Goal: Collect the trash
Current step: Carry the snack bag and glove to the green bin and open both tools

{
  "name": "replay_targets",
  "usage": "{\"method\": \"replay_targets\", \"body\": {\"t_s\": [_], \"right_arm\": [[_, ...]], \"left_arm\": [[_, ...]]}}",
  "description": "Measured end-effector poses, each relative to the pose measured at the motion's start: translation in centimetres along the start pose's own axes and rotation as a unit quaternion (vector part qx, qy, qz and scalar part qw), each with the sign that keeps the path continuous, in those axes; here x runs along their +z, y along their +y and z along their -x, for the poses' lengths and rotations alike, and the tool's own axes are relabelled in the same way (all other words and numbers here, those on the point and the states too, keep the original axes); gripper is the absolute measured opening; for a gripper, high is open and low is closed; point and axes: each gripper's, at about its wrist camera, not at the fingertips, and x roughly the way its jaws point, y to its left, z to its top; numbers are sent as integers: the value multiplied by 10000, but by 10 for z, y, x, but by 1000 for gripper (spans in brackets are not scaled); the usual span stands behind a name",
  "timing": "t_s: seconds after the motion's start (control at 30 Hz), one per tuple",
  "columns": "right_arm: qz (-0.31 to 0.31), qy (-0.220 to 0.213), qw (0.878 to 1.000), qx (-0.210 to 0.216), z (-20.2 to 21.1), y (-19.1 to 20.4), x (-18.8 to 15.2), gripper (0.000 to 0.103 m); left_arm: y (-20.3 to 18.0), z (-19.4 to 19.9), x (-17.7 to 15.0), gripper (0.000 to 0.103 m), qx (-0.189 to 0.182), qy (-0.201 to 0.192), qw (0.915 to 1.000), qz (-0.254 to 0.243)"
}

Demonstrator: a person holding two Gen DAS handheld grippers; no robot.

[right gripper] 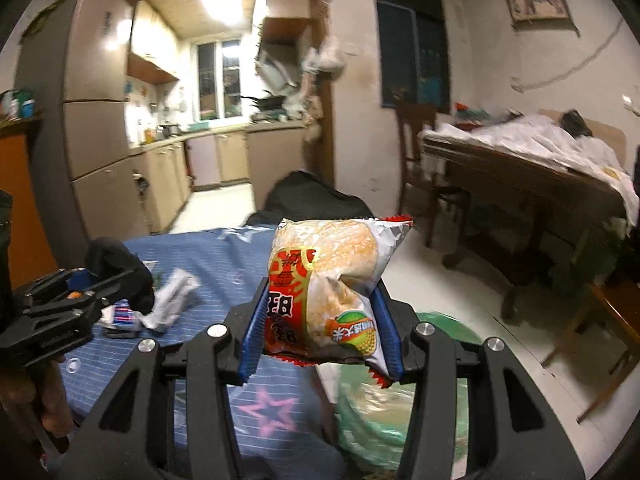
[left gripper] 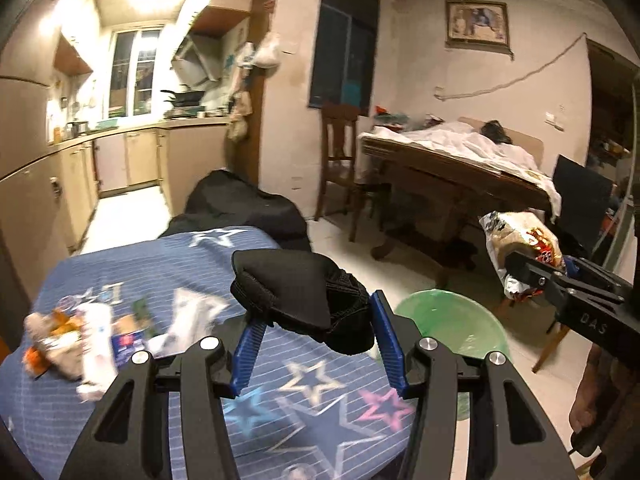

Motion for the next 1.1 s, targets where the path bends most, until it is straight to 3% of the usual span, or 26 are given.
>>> {"method": "replay_targets", "body": {"t_s": [0.27, 0.47, 0.83, 1.1], "right_arm": [[-604, 874, 9942, -182, -31, -83, -12, 47], [-935, 1725, 9802, -261, -70, -123, -28, 47], [-1125, 2658, 9573, -140, -116, -162, -54, 48], [-1215, 2943, 9479, -59, -137, -179, -72, 48]], "left_arm": [[-65, -87, 26, 54, -768, 590, 9948, -302], [-107, -177, 21, 54, -1293, 1473, 9796, -443], [-150, -289, -10, 54, -1586, 2544, 9520, -614], [-157, -326, -33, 56, -1602, 2840, 9435, -586]]}}
